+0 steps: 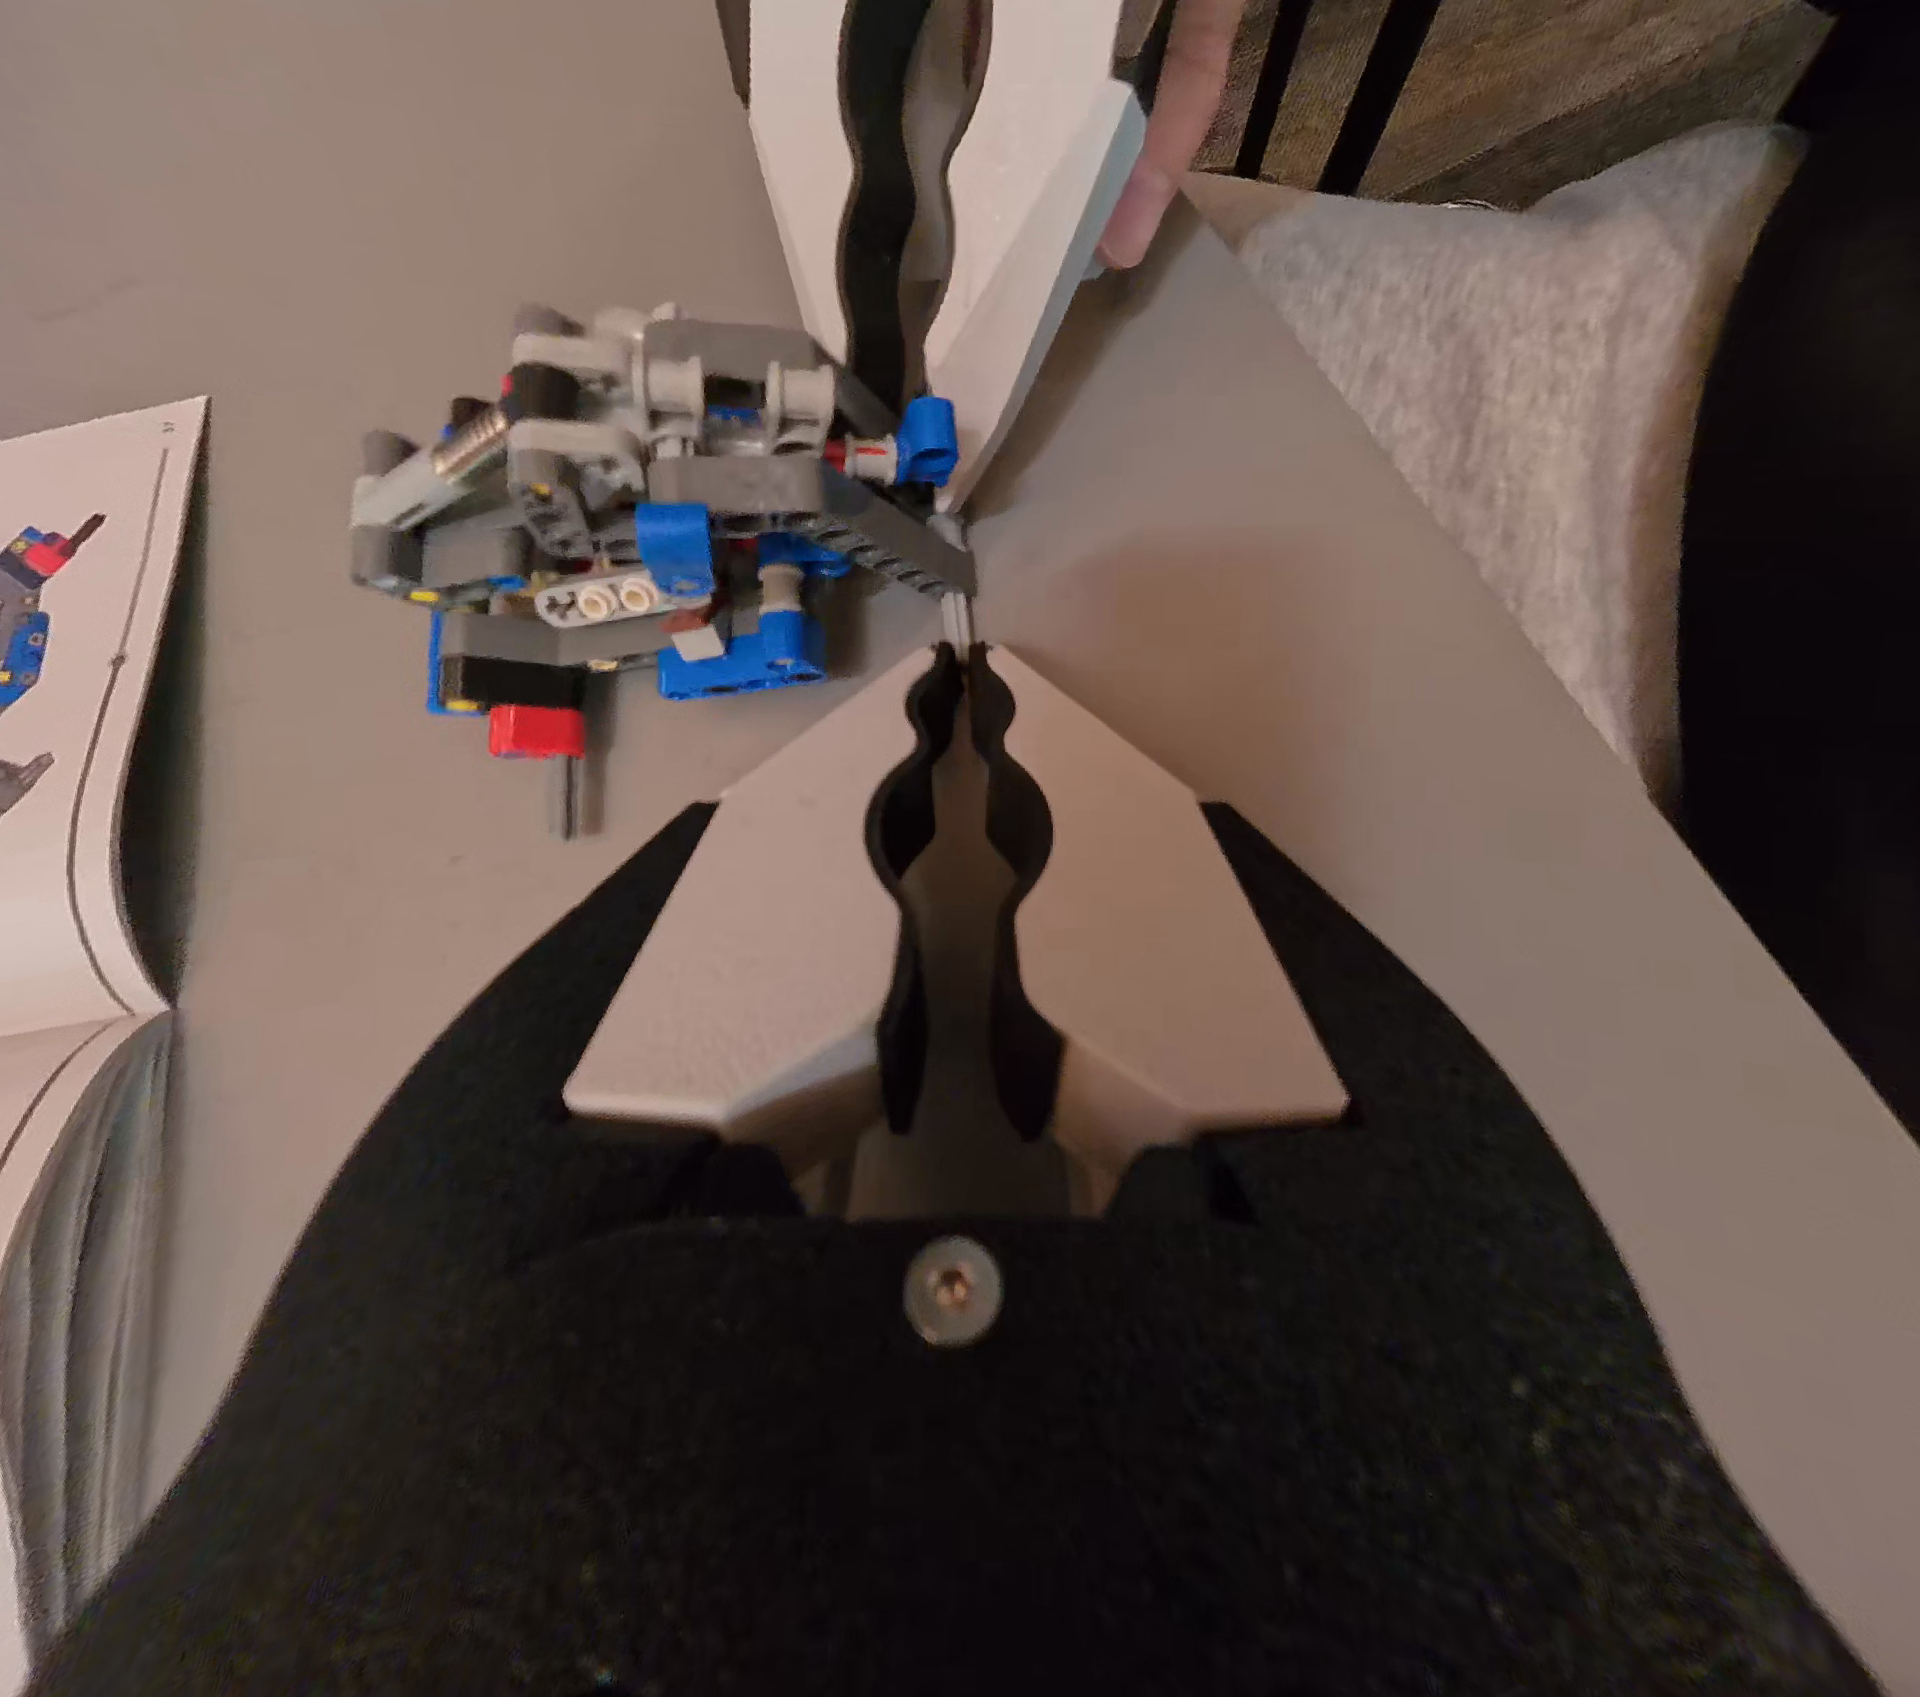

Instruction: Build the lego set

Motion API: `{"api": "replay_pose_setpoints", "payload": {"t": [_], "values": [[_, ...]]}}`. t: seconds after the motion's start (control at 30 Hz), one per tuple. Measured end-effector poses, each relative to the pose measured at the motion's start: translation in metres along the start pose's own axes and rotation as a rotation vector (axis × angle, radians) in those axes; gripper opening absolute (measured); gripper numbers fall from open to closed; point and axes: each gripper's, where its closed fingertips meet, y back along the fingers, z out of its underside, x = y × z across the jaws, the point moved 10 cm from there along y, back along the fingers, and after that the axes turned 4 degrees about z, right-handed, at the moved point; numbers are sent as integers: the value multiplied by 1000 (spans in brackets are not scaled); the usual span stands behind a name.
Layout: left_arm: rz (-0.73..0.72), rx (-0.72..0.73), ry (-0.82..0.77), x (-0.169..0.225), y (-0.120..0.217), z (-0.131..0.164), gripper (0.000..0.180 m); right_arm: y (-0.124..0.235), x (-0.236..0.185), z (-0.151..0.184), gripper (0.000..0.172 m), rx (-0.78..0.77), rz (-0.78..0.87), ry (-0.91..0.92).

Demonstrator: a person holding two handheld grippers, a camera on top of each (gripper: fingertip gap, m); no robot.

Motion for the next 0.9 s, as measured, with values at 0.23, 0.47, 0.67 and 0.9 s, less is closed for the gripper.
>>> {"api": "replay_pose_setpoints", "payload": {"t": [0.23, 0.47, 0.67, 0.9], "values": [[-31, 3, -24, 4, -5, -4, 0, 0, 0, 0, 8, -4, 15, -3], [-64, 4, -85, 10, -6, -4, 1, 1, -3, 1, 8, 15, 2, 47], [-34, -2, -122, 16, 9, -8, 18, 12, 0, 1, 14, 140, -36, 14], [-372, -138, -814, 28, 46, -40, 51, 27, -14, 18, 38, 116, 70, -24]]}}
